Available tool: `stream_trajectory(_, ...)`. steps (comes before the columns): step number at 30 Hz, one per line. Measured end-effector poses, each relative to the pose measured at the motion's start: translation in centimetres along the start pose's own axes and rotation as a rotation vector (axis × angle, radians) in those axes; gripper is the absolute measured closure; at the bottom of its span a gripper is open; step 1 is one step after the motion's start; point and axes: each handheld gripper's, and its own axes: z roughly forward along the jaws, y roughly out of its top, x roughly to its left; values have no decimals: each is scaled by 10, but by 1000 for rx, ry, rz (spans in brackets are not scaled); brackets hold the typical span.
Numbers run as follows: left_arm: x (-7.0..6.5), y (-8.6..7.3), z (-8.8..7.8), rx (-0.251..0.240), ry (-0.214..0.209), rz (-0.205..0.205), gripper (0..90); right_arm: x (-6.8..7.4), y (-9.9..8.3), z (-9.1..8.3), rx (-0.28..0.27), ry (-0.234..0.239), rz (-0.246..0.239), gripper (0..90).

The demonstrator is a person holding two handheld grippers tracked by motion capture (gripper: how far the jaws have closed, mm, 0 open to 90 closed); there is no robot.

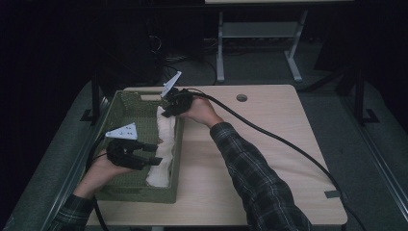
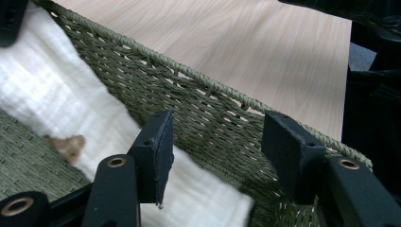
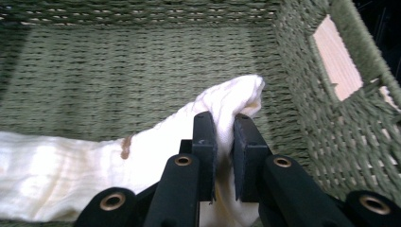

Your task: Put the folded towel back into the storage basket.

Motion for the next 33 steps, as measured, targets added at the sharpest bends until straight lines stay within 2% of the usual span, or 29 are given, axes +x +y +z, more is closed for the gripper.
stream_trajectory(6, 1, -1, -1, -4, -1, -4, 436, -11, -1, 5, 3, -11, 8, 792)
stream_trajectory(9, 2, -1, -1, -7, 0, -7, 435, -13, -1, 7, -12, -42, 11, 687)
stream_trajectory(12, 2, -2, -2, -13, 0, -8, 429, -16, -2, 5, -38, -57, 42, 573)
stream_trajectory(16, 2, 0, -2, -18, -1, -9, 421, -16, 0, -4, -53, -76, 50, 525)
stream_trajectory(23, -1, 15, 1, -39, 4, -12, 397, -12, -1, -26, -77, -66, 51, 481)
stream_trajectory(29, -6, 29, 10, -44, 21, -19, 381, -9, -10, -46, -69, -62, 43, 458)
stream_trajectory(33, -13, 40, 20, -37, 32, -16, 369, -8, -21, -61, -89, -63, 52, 445)
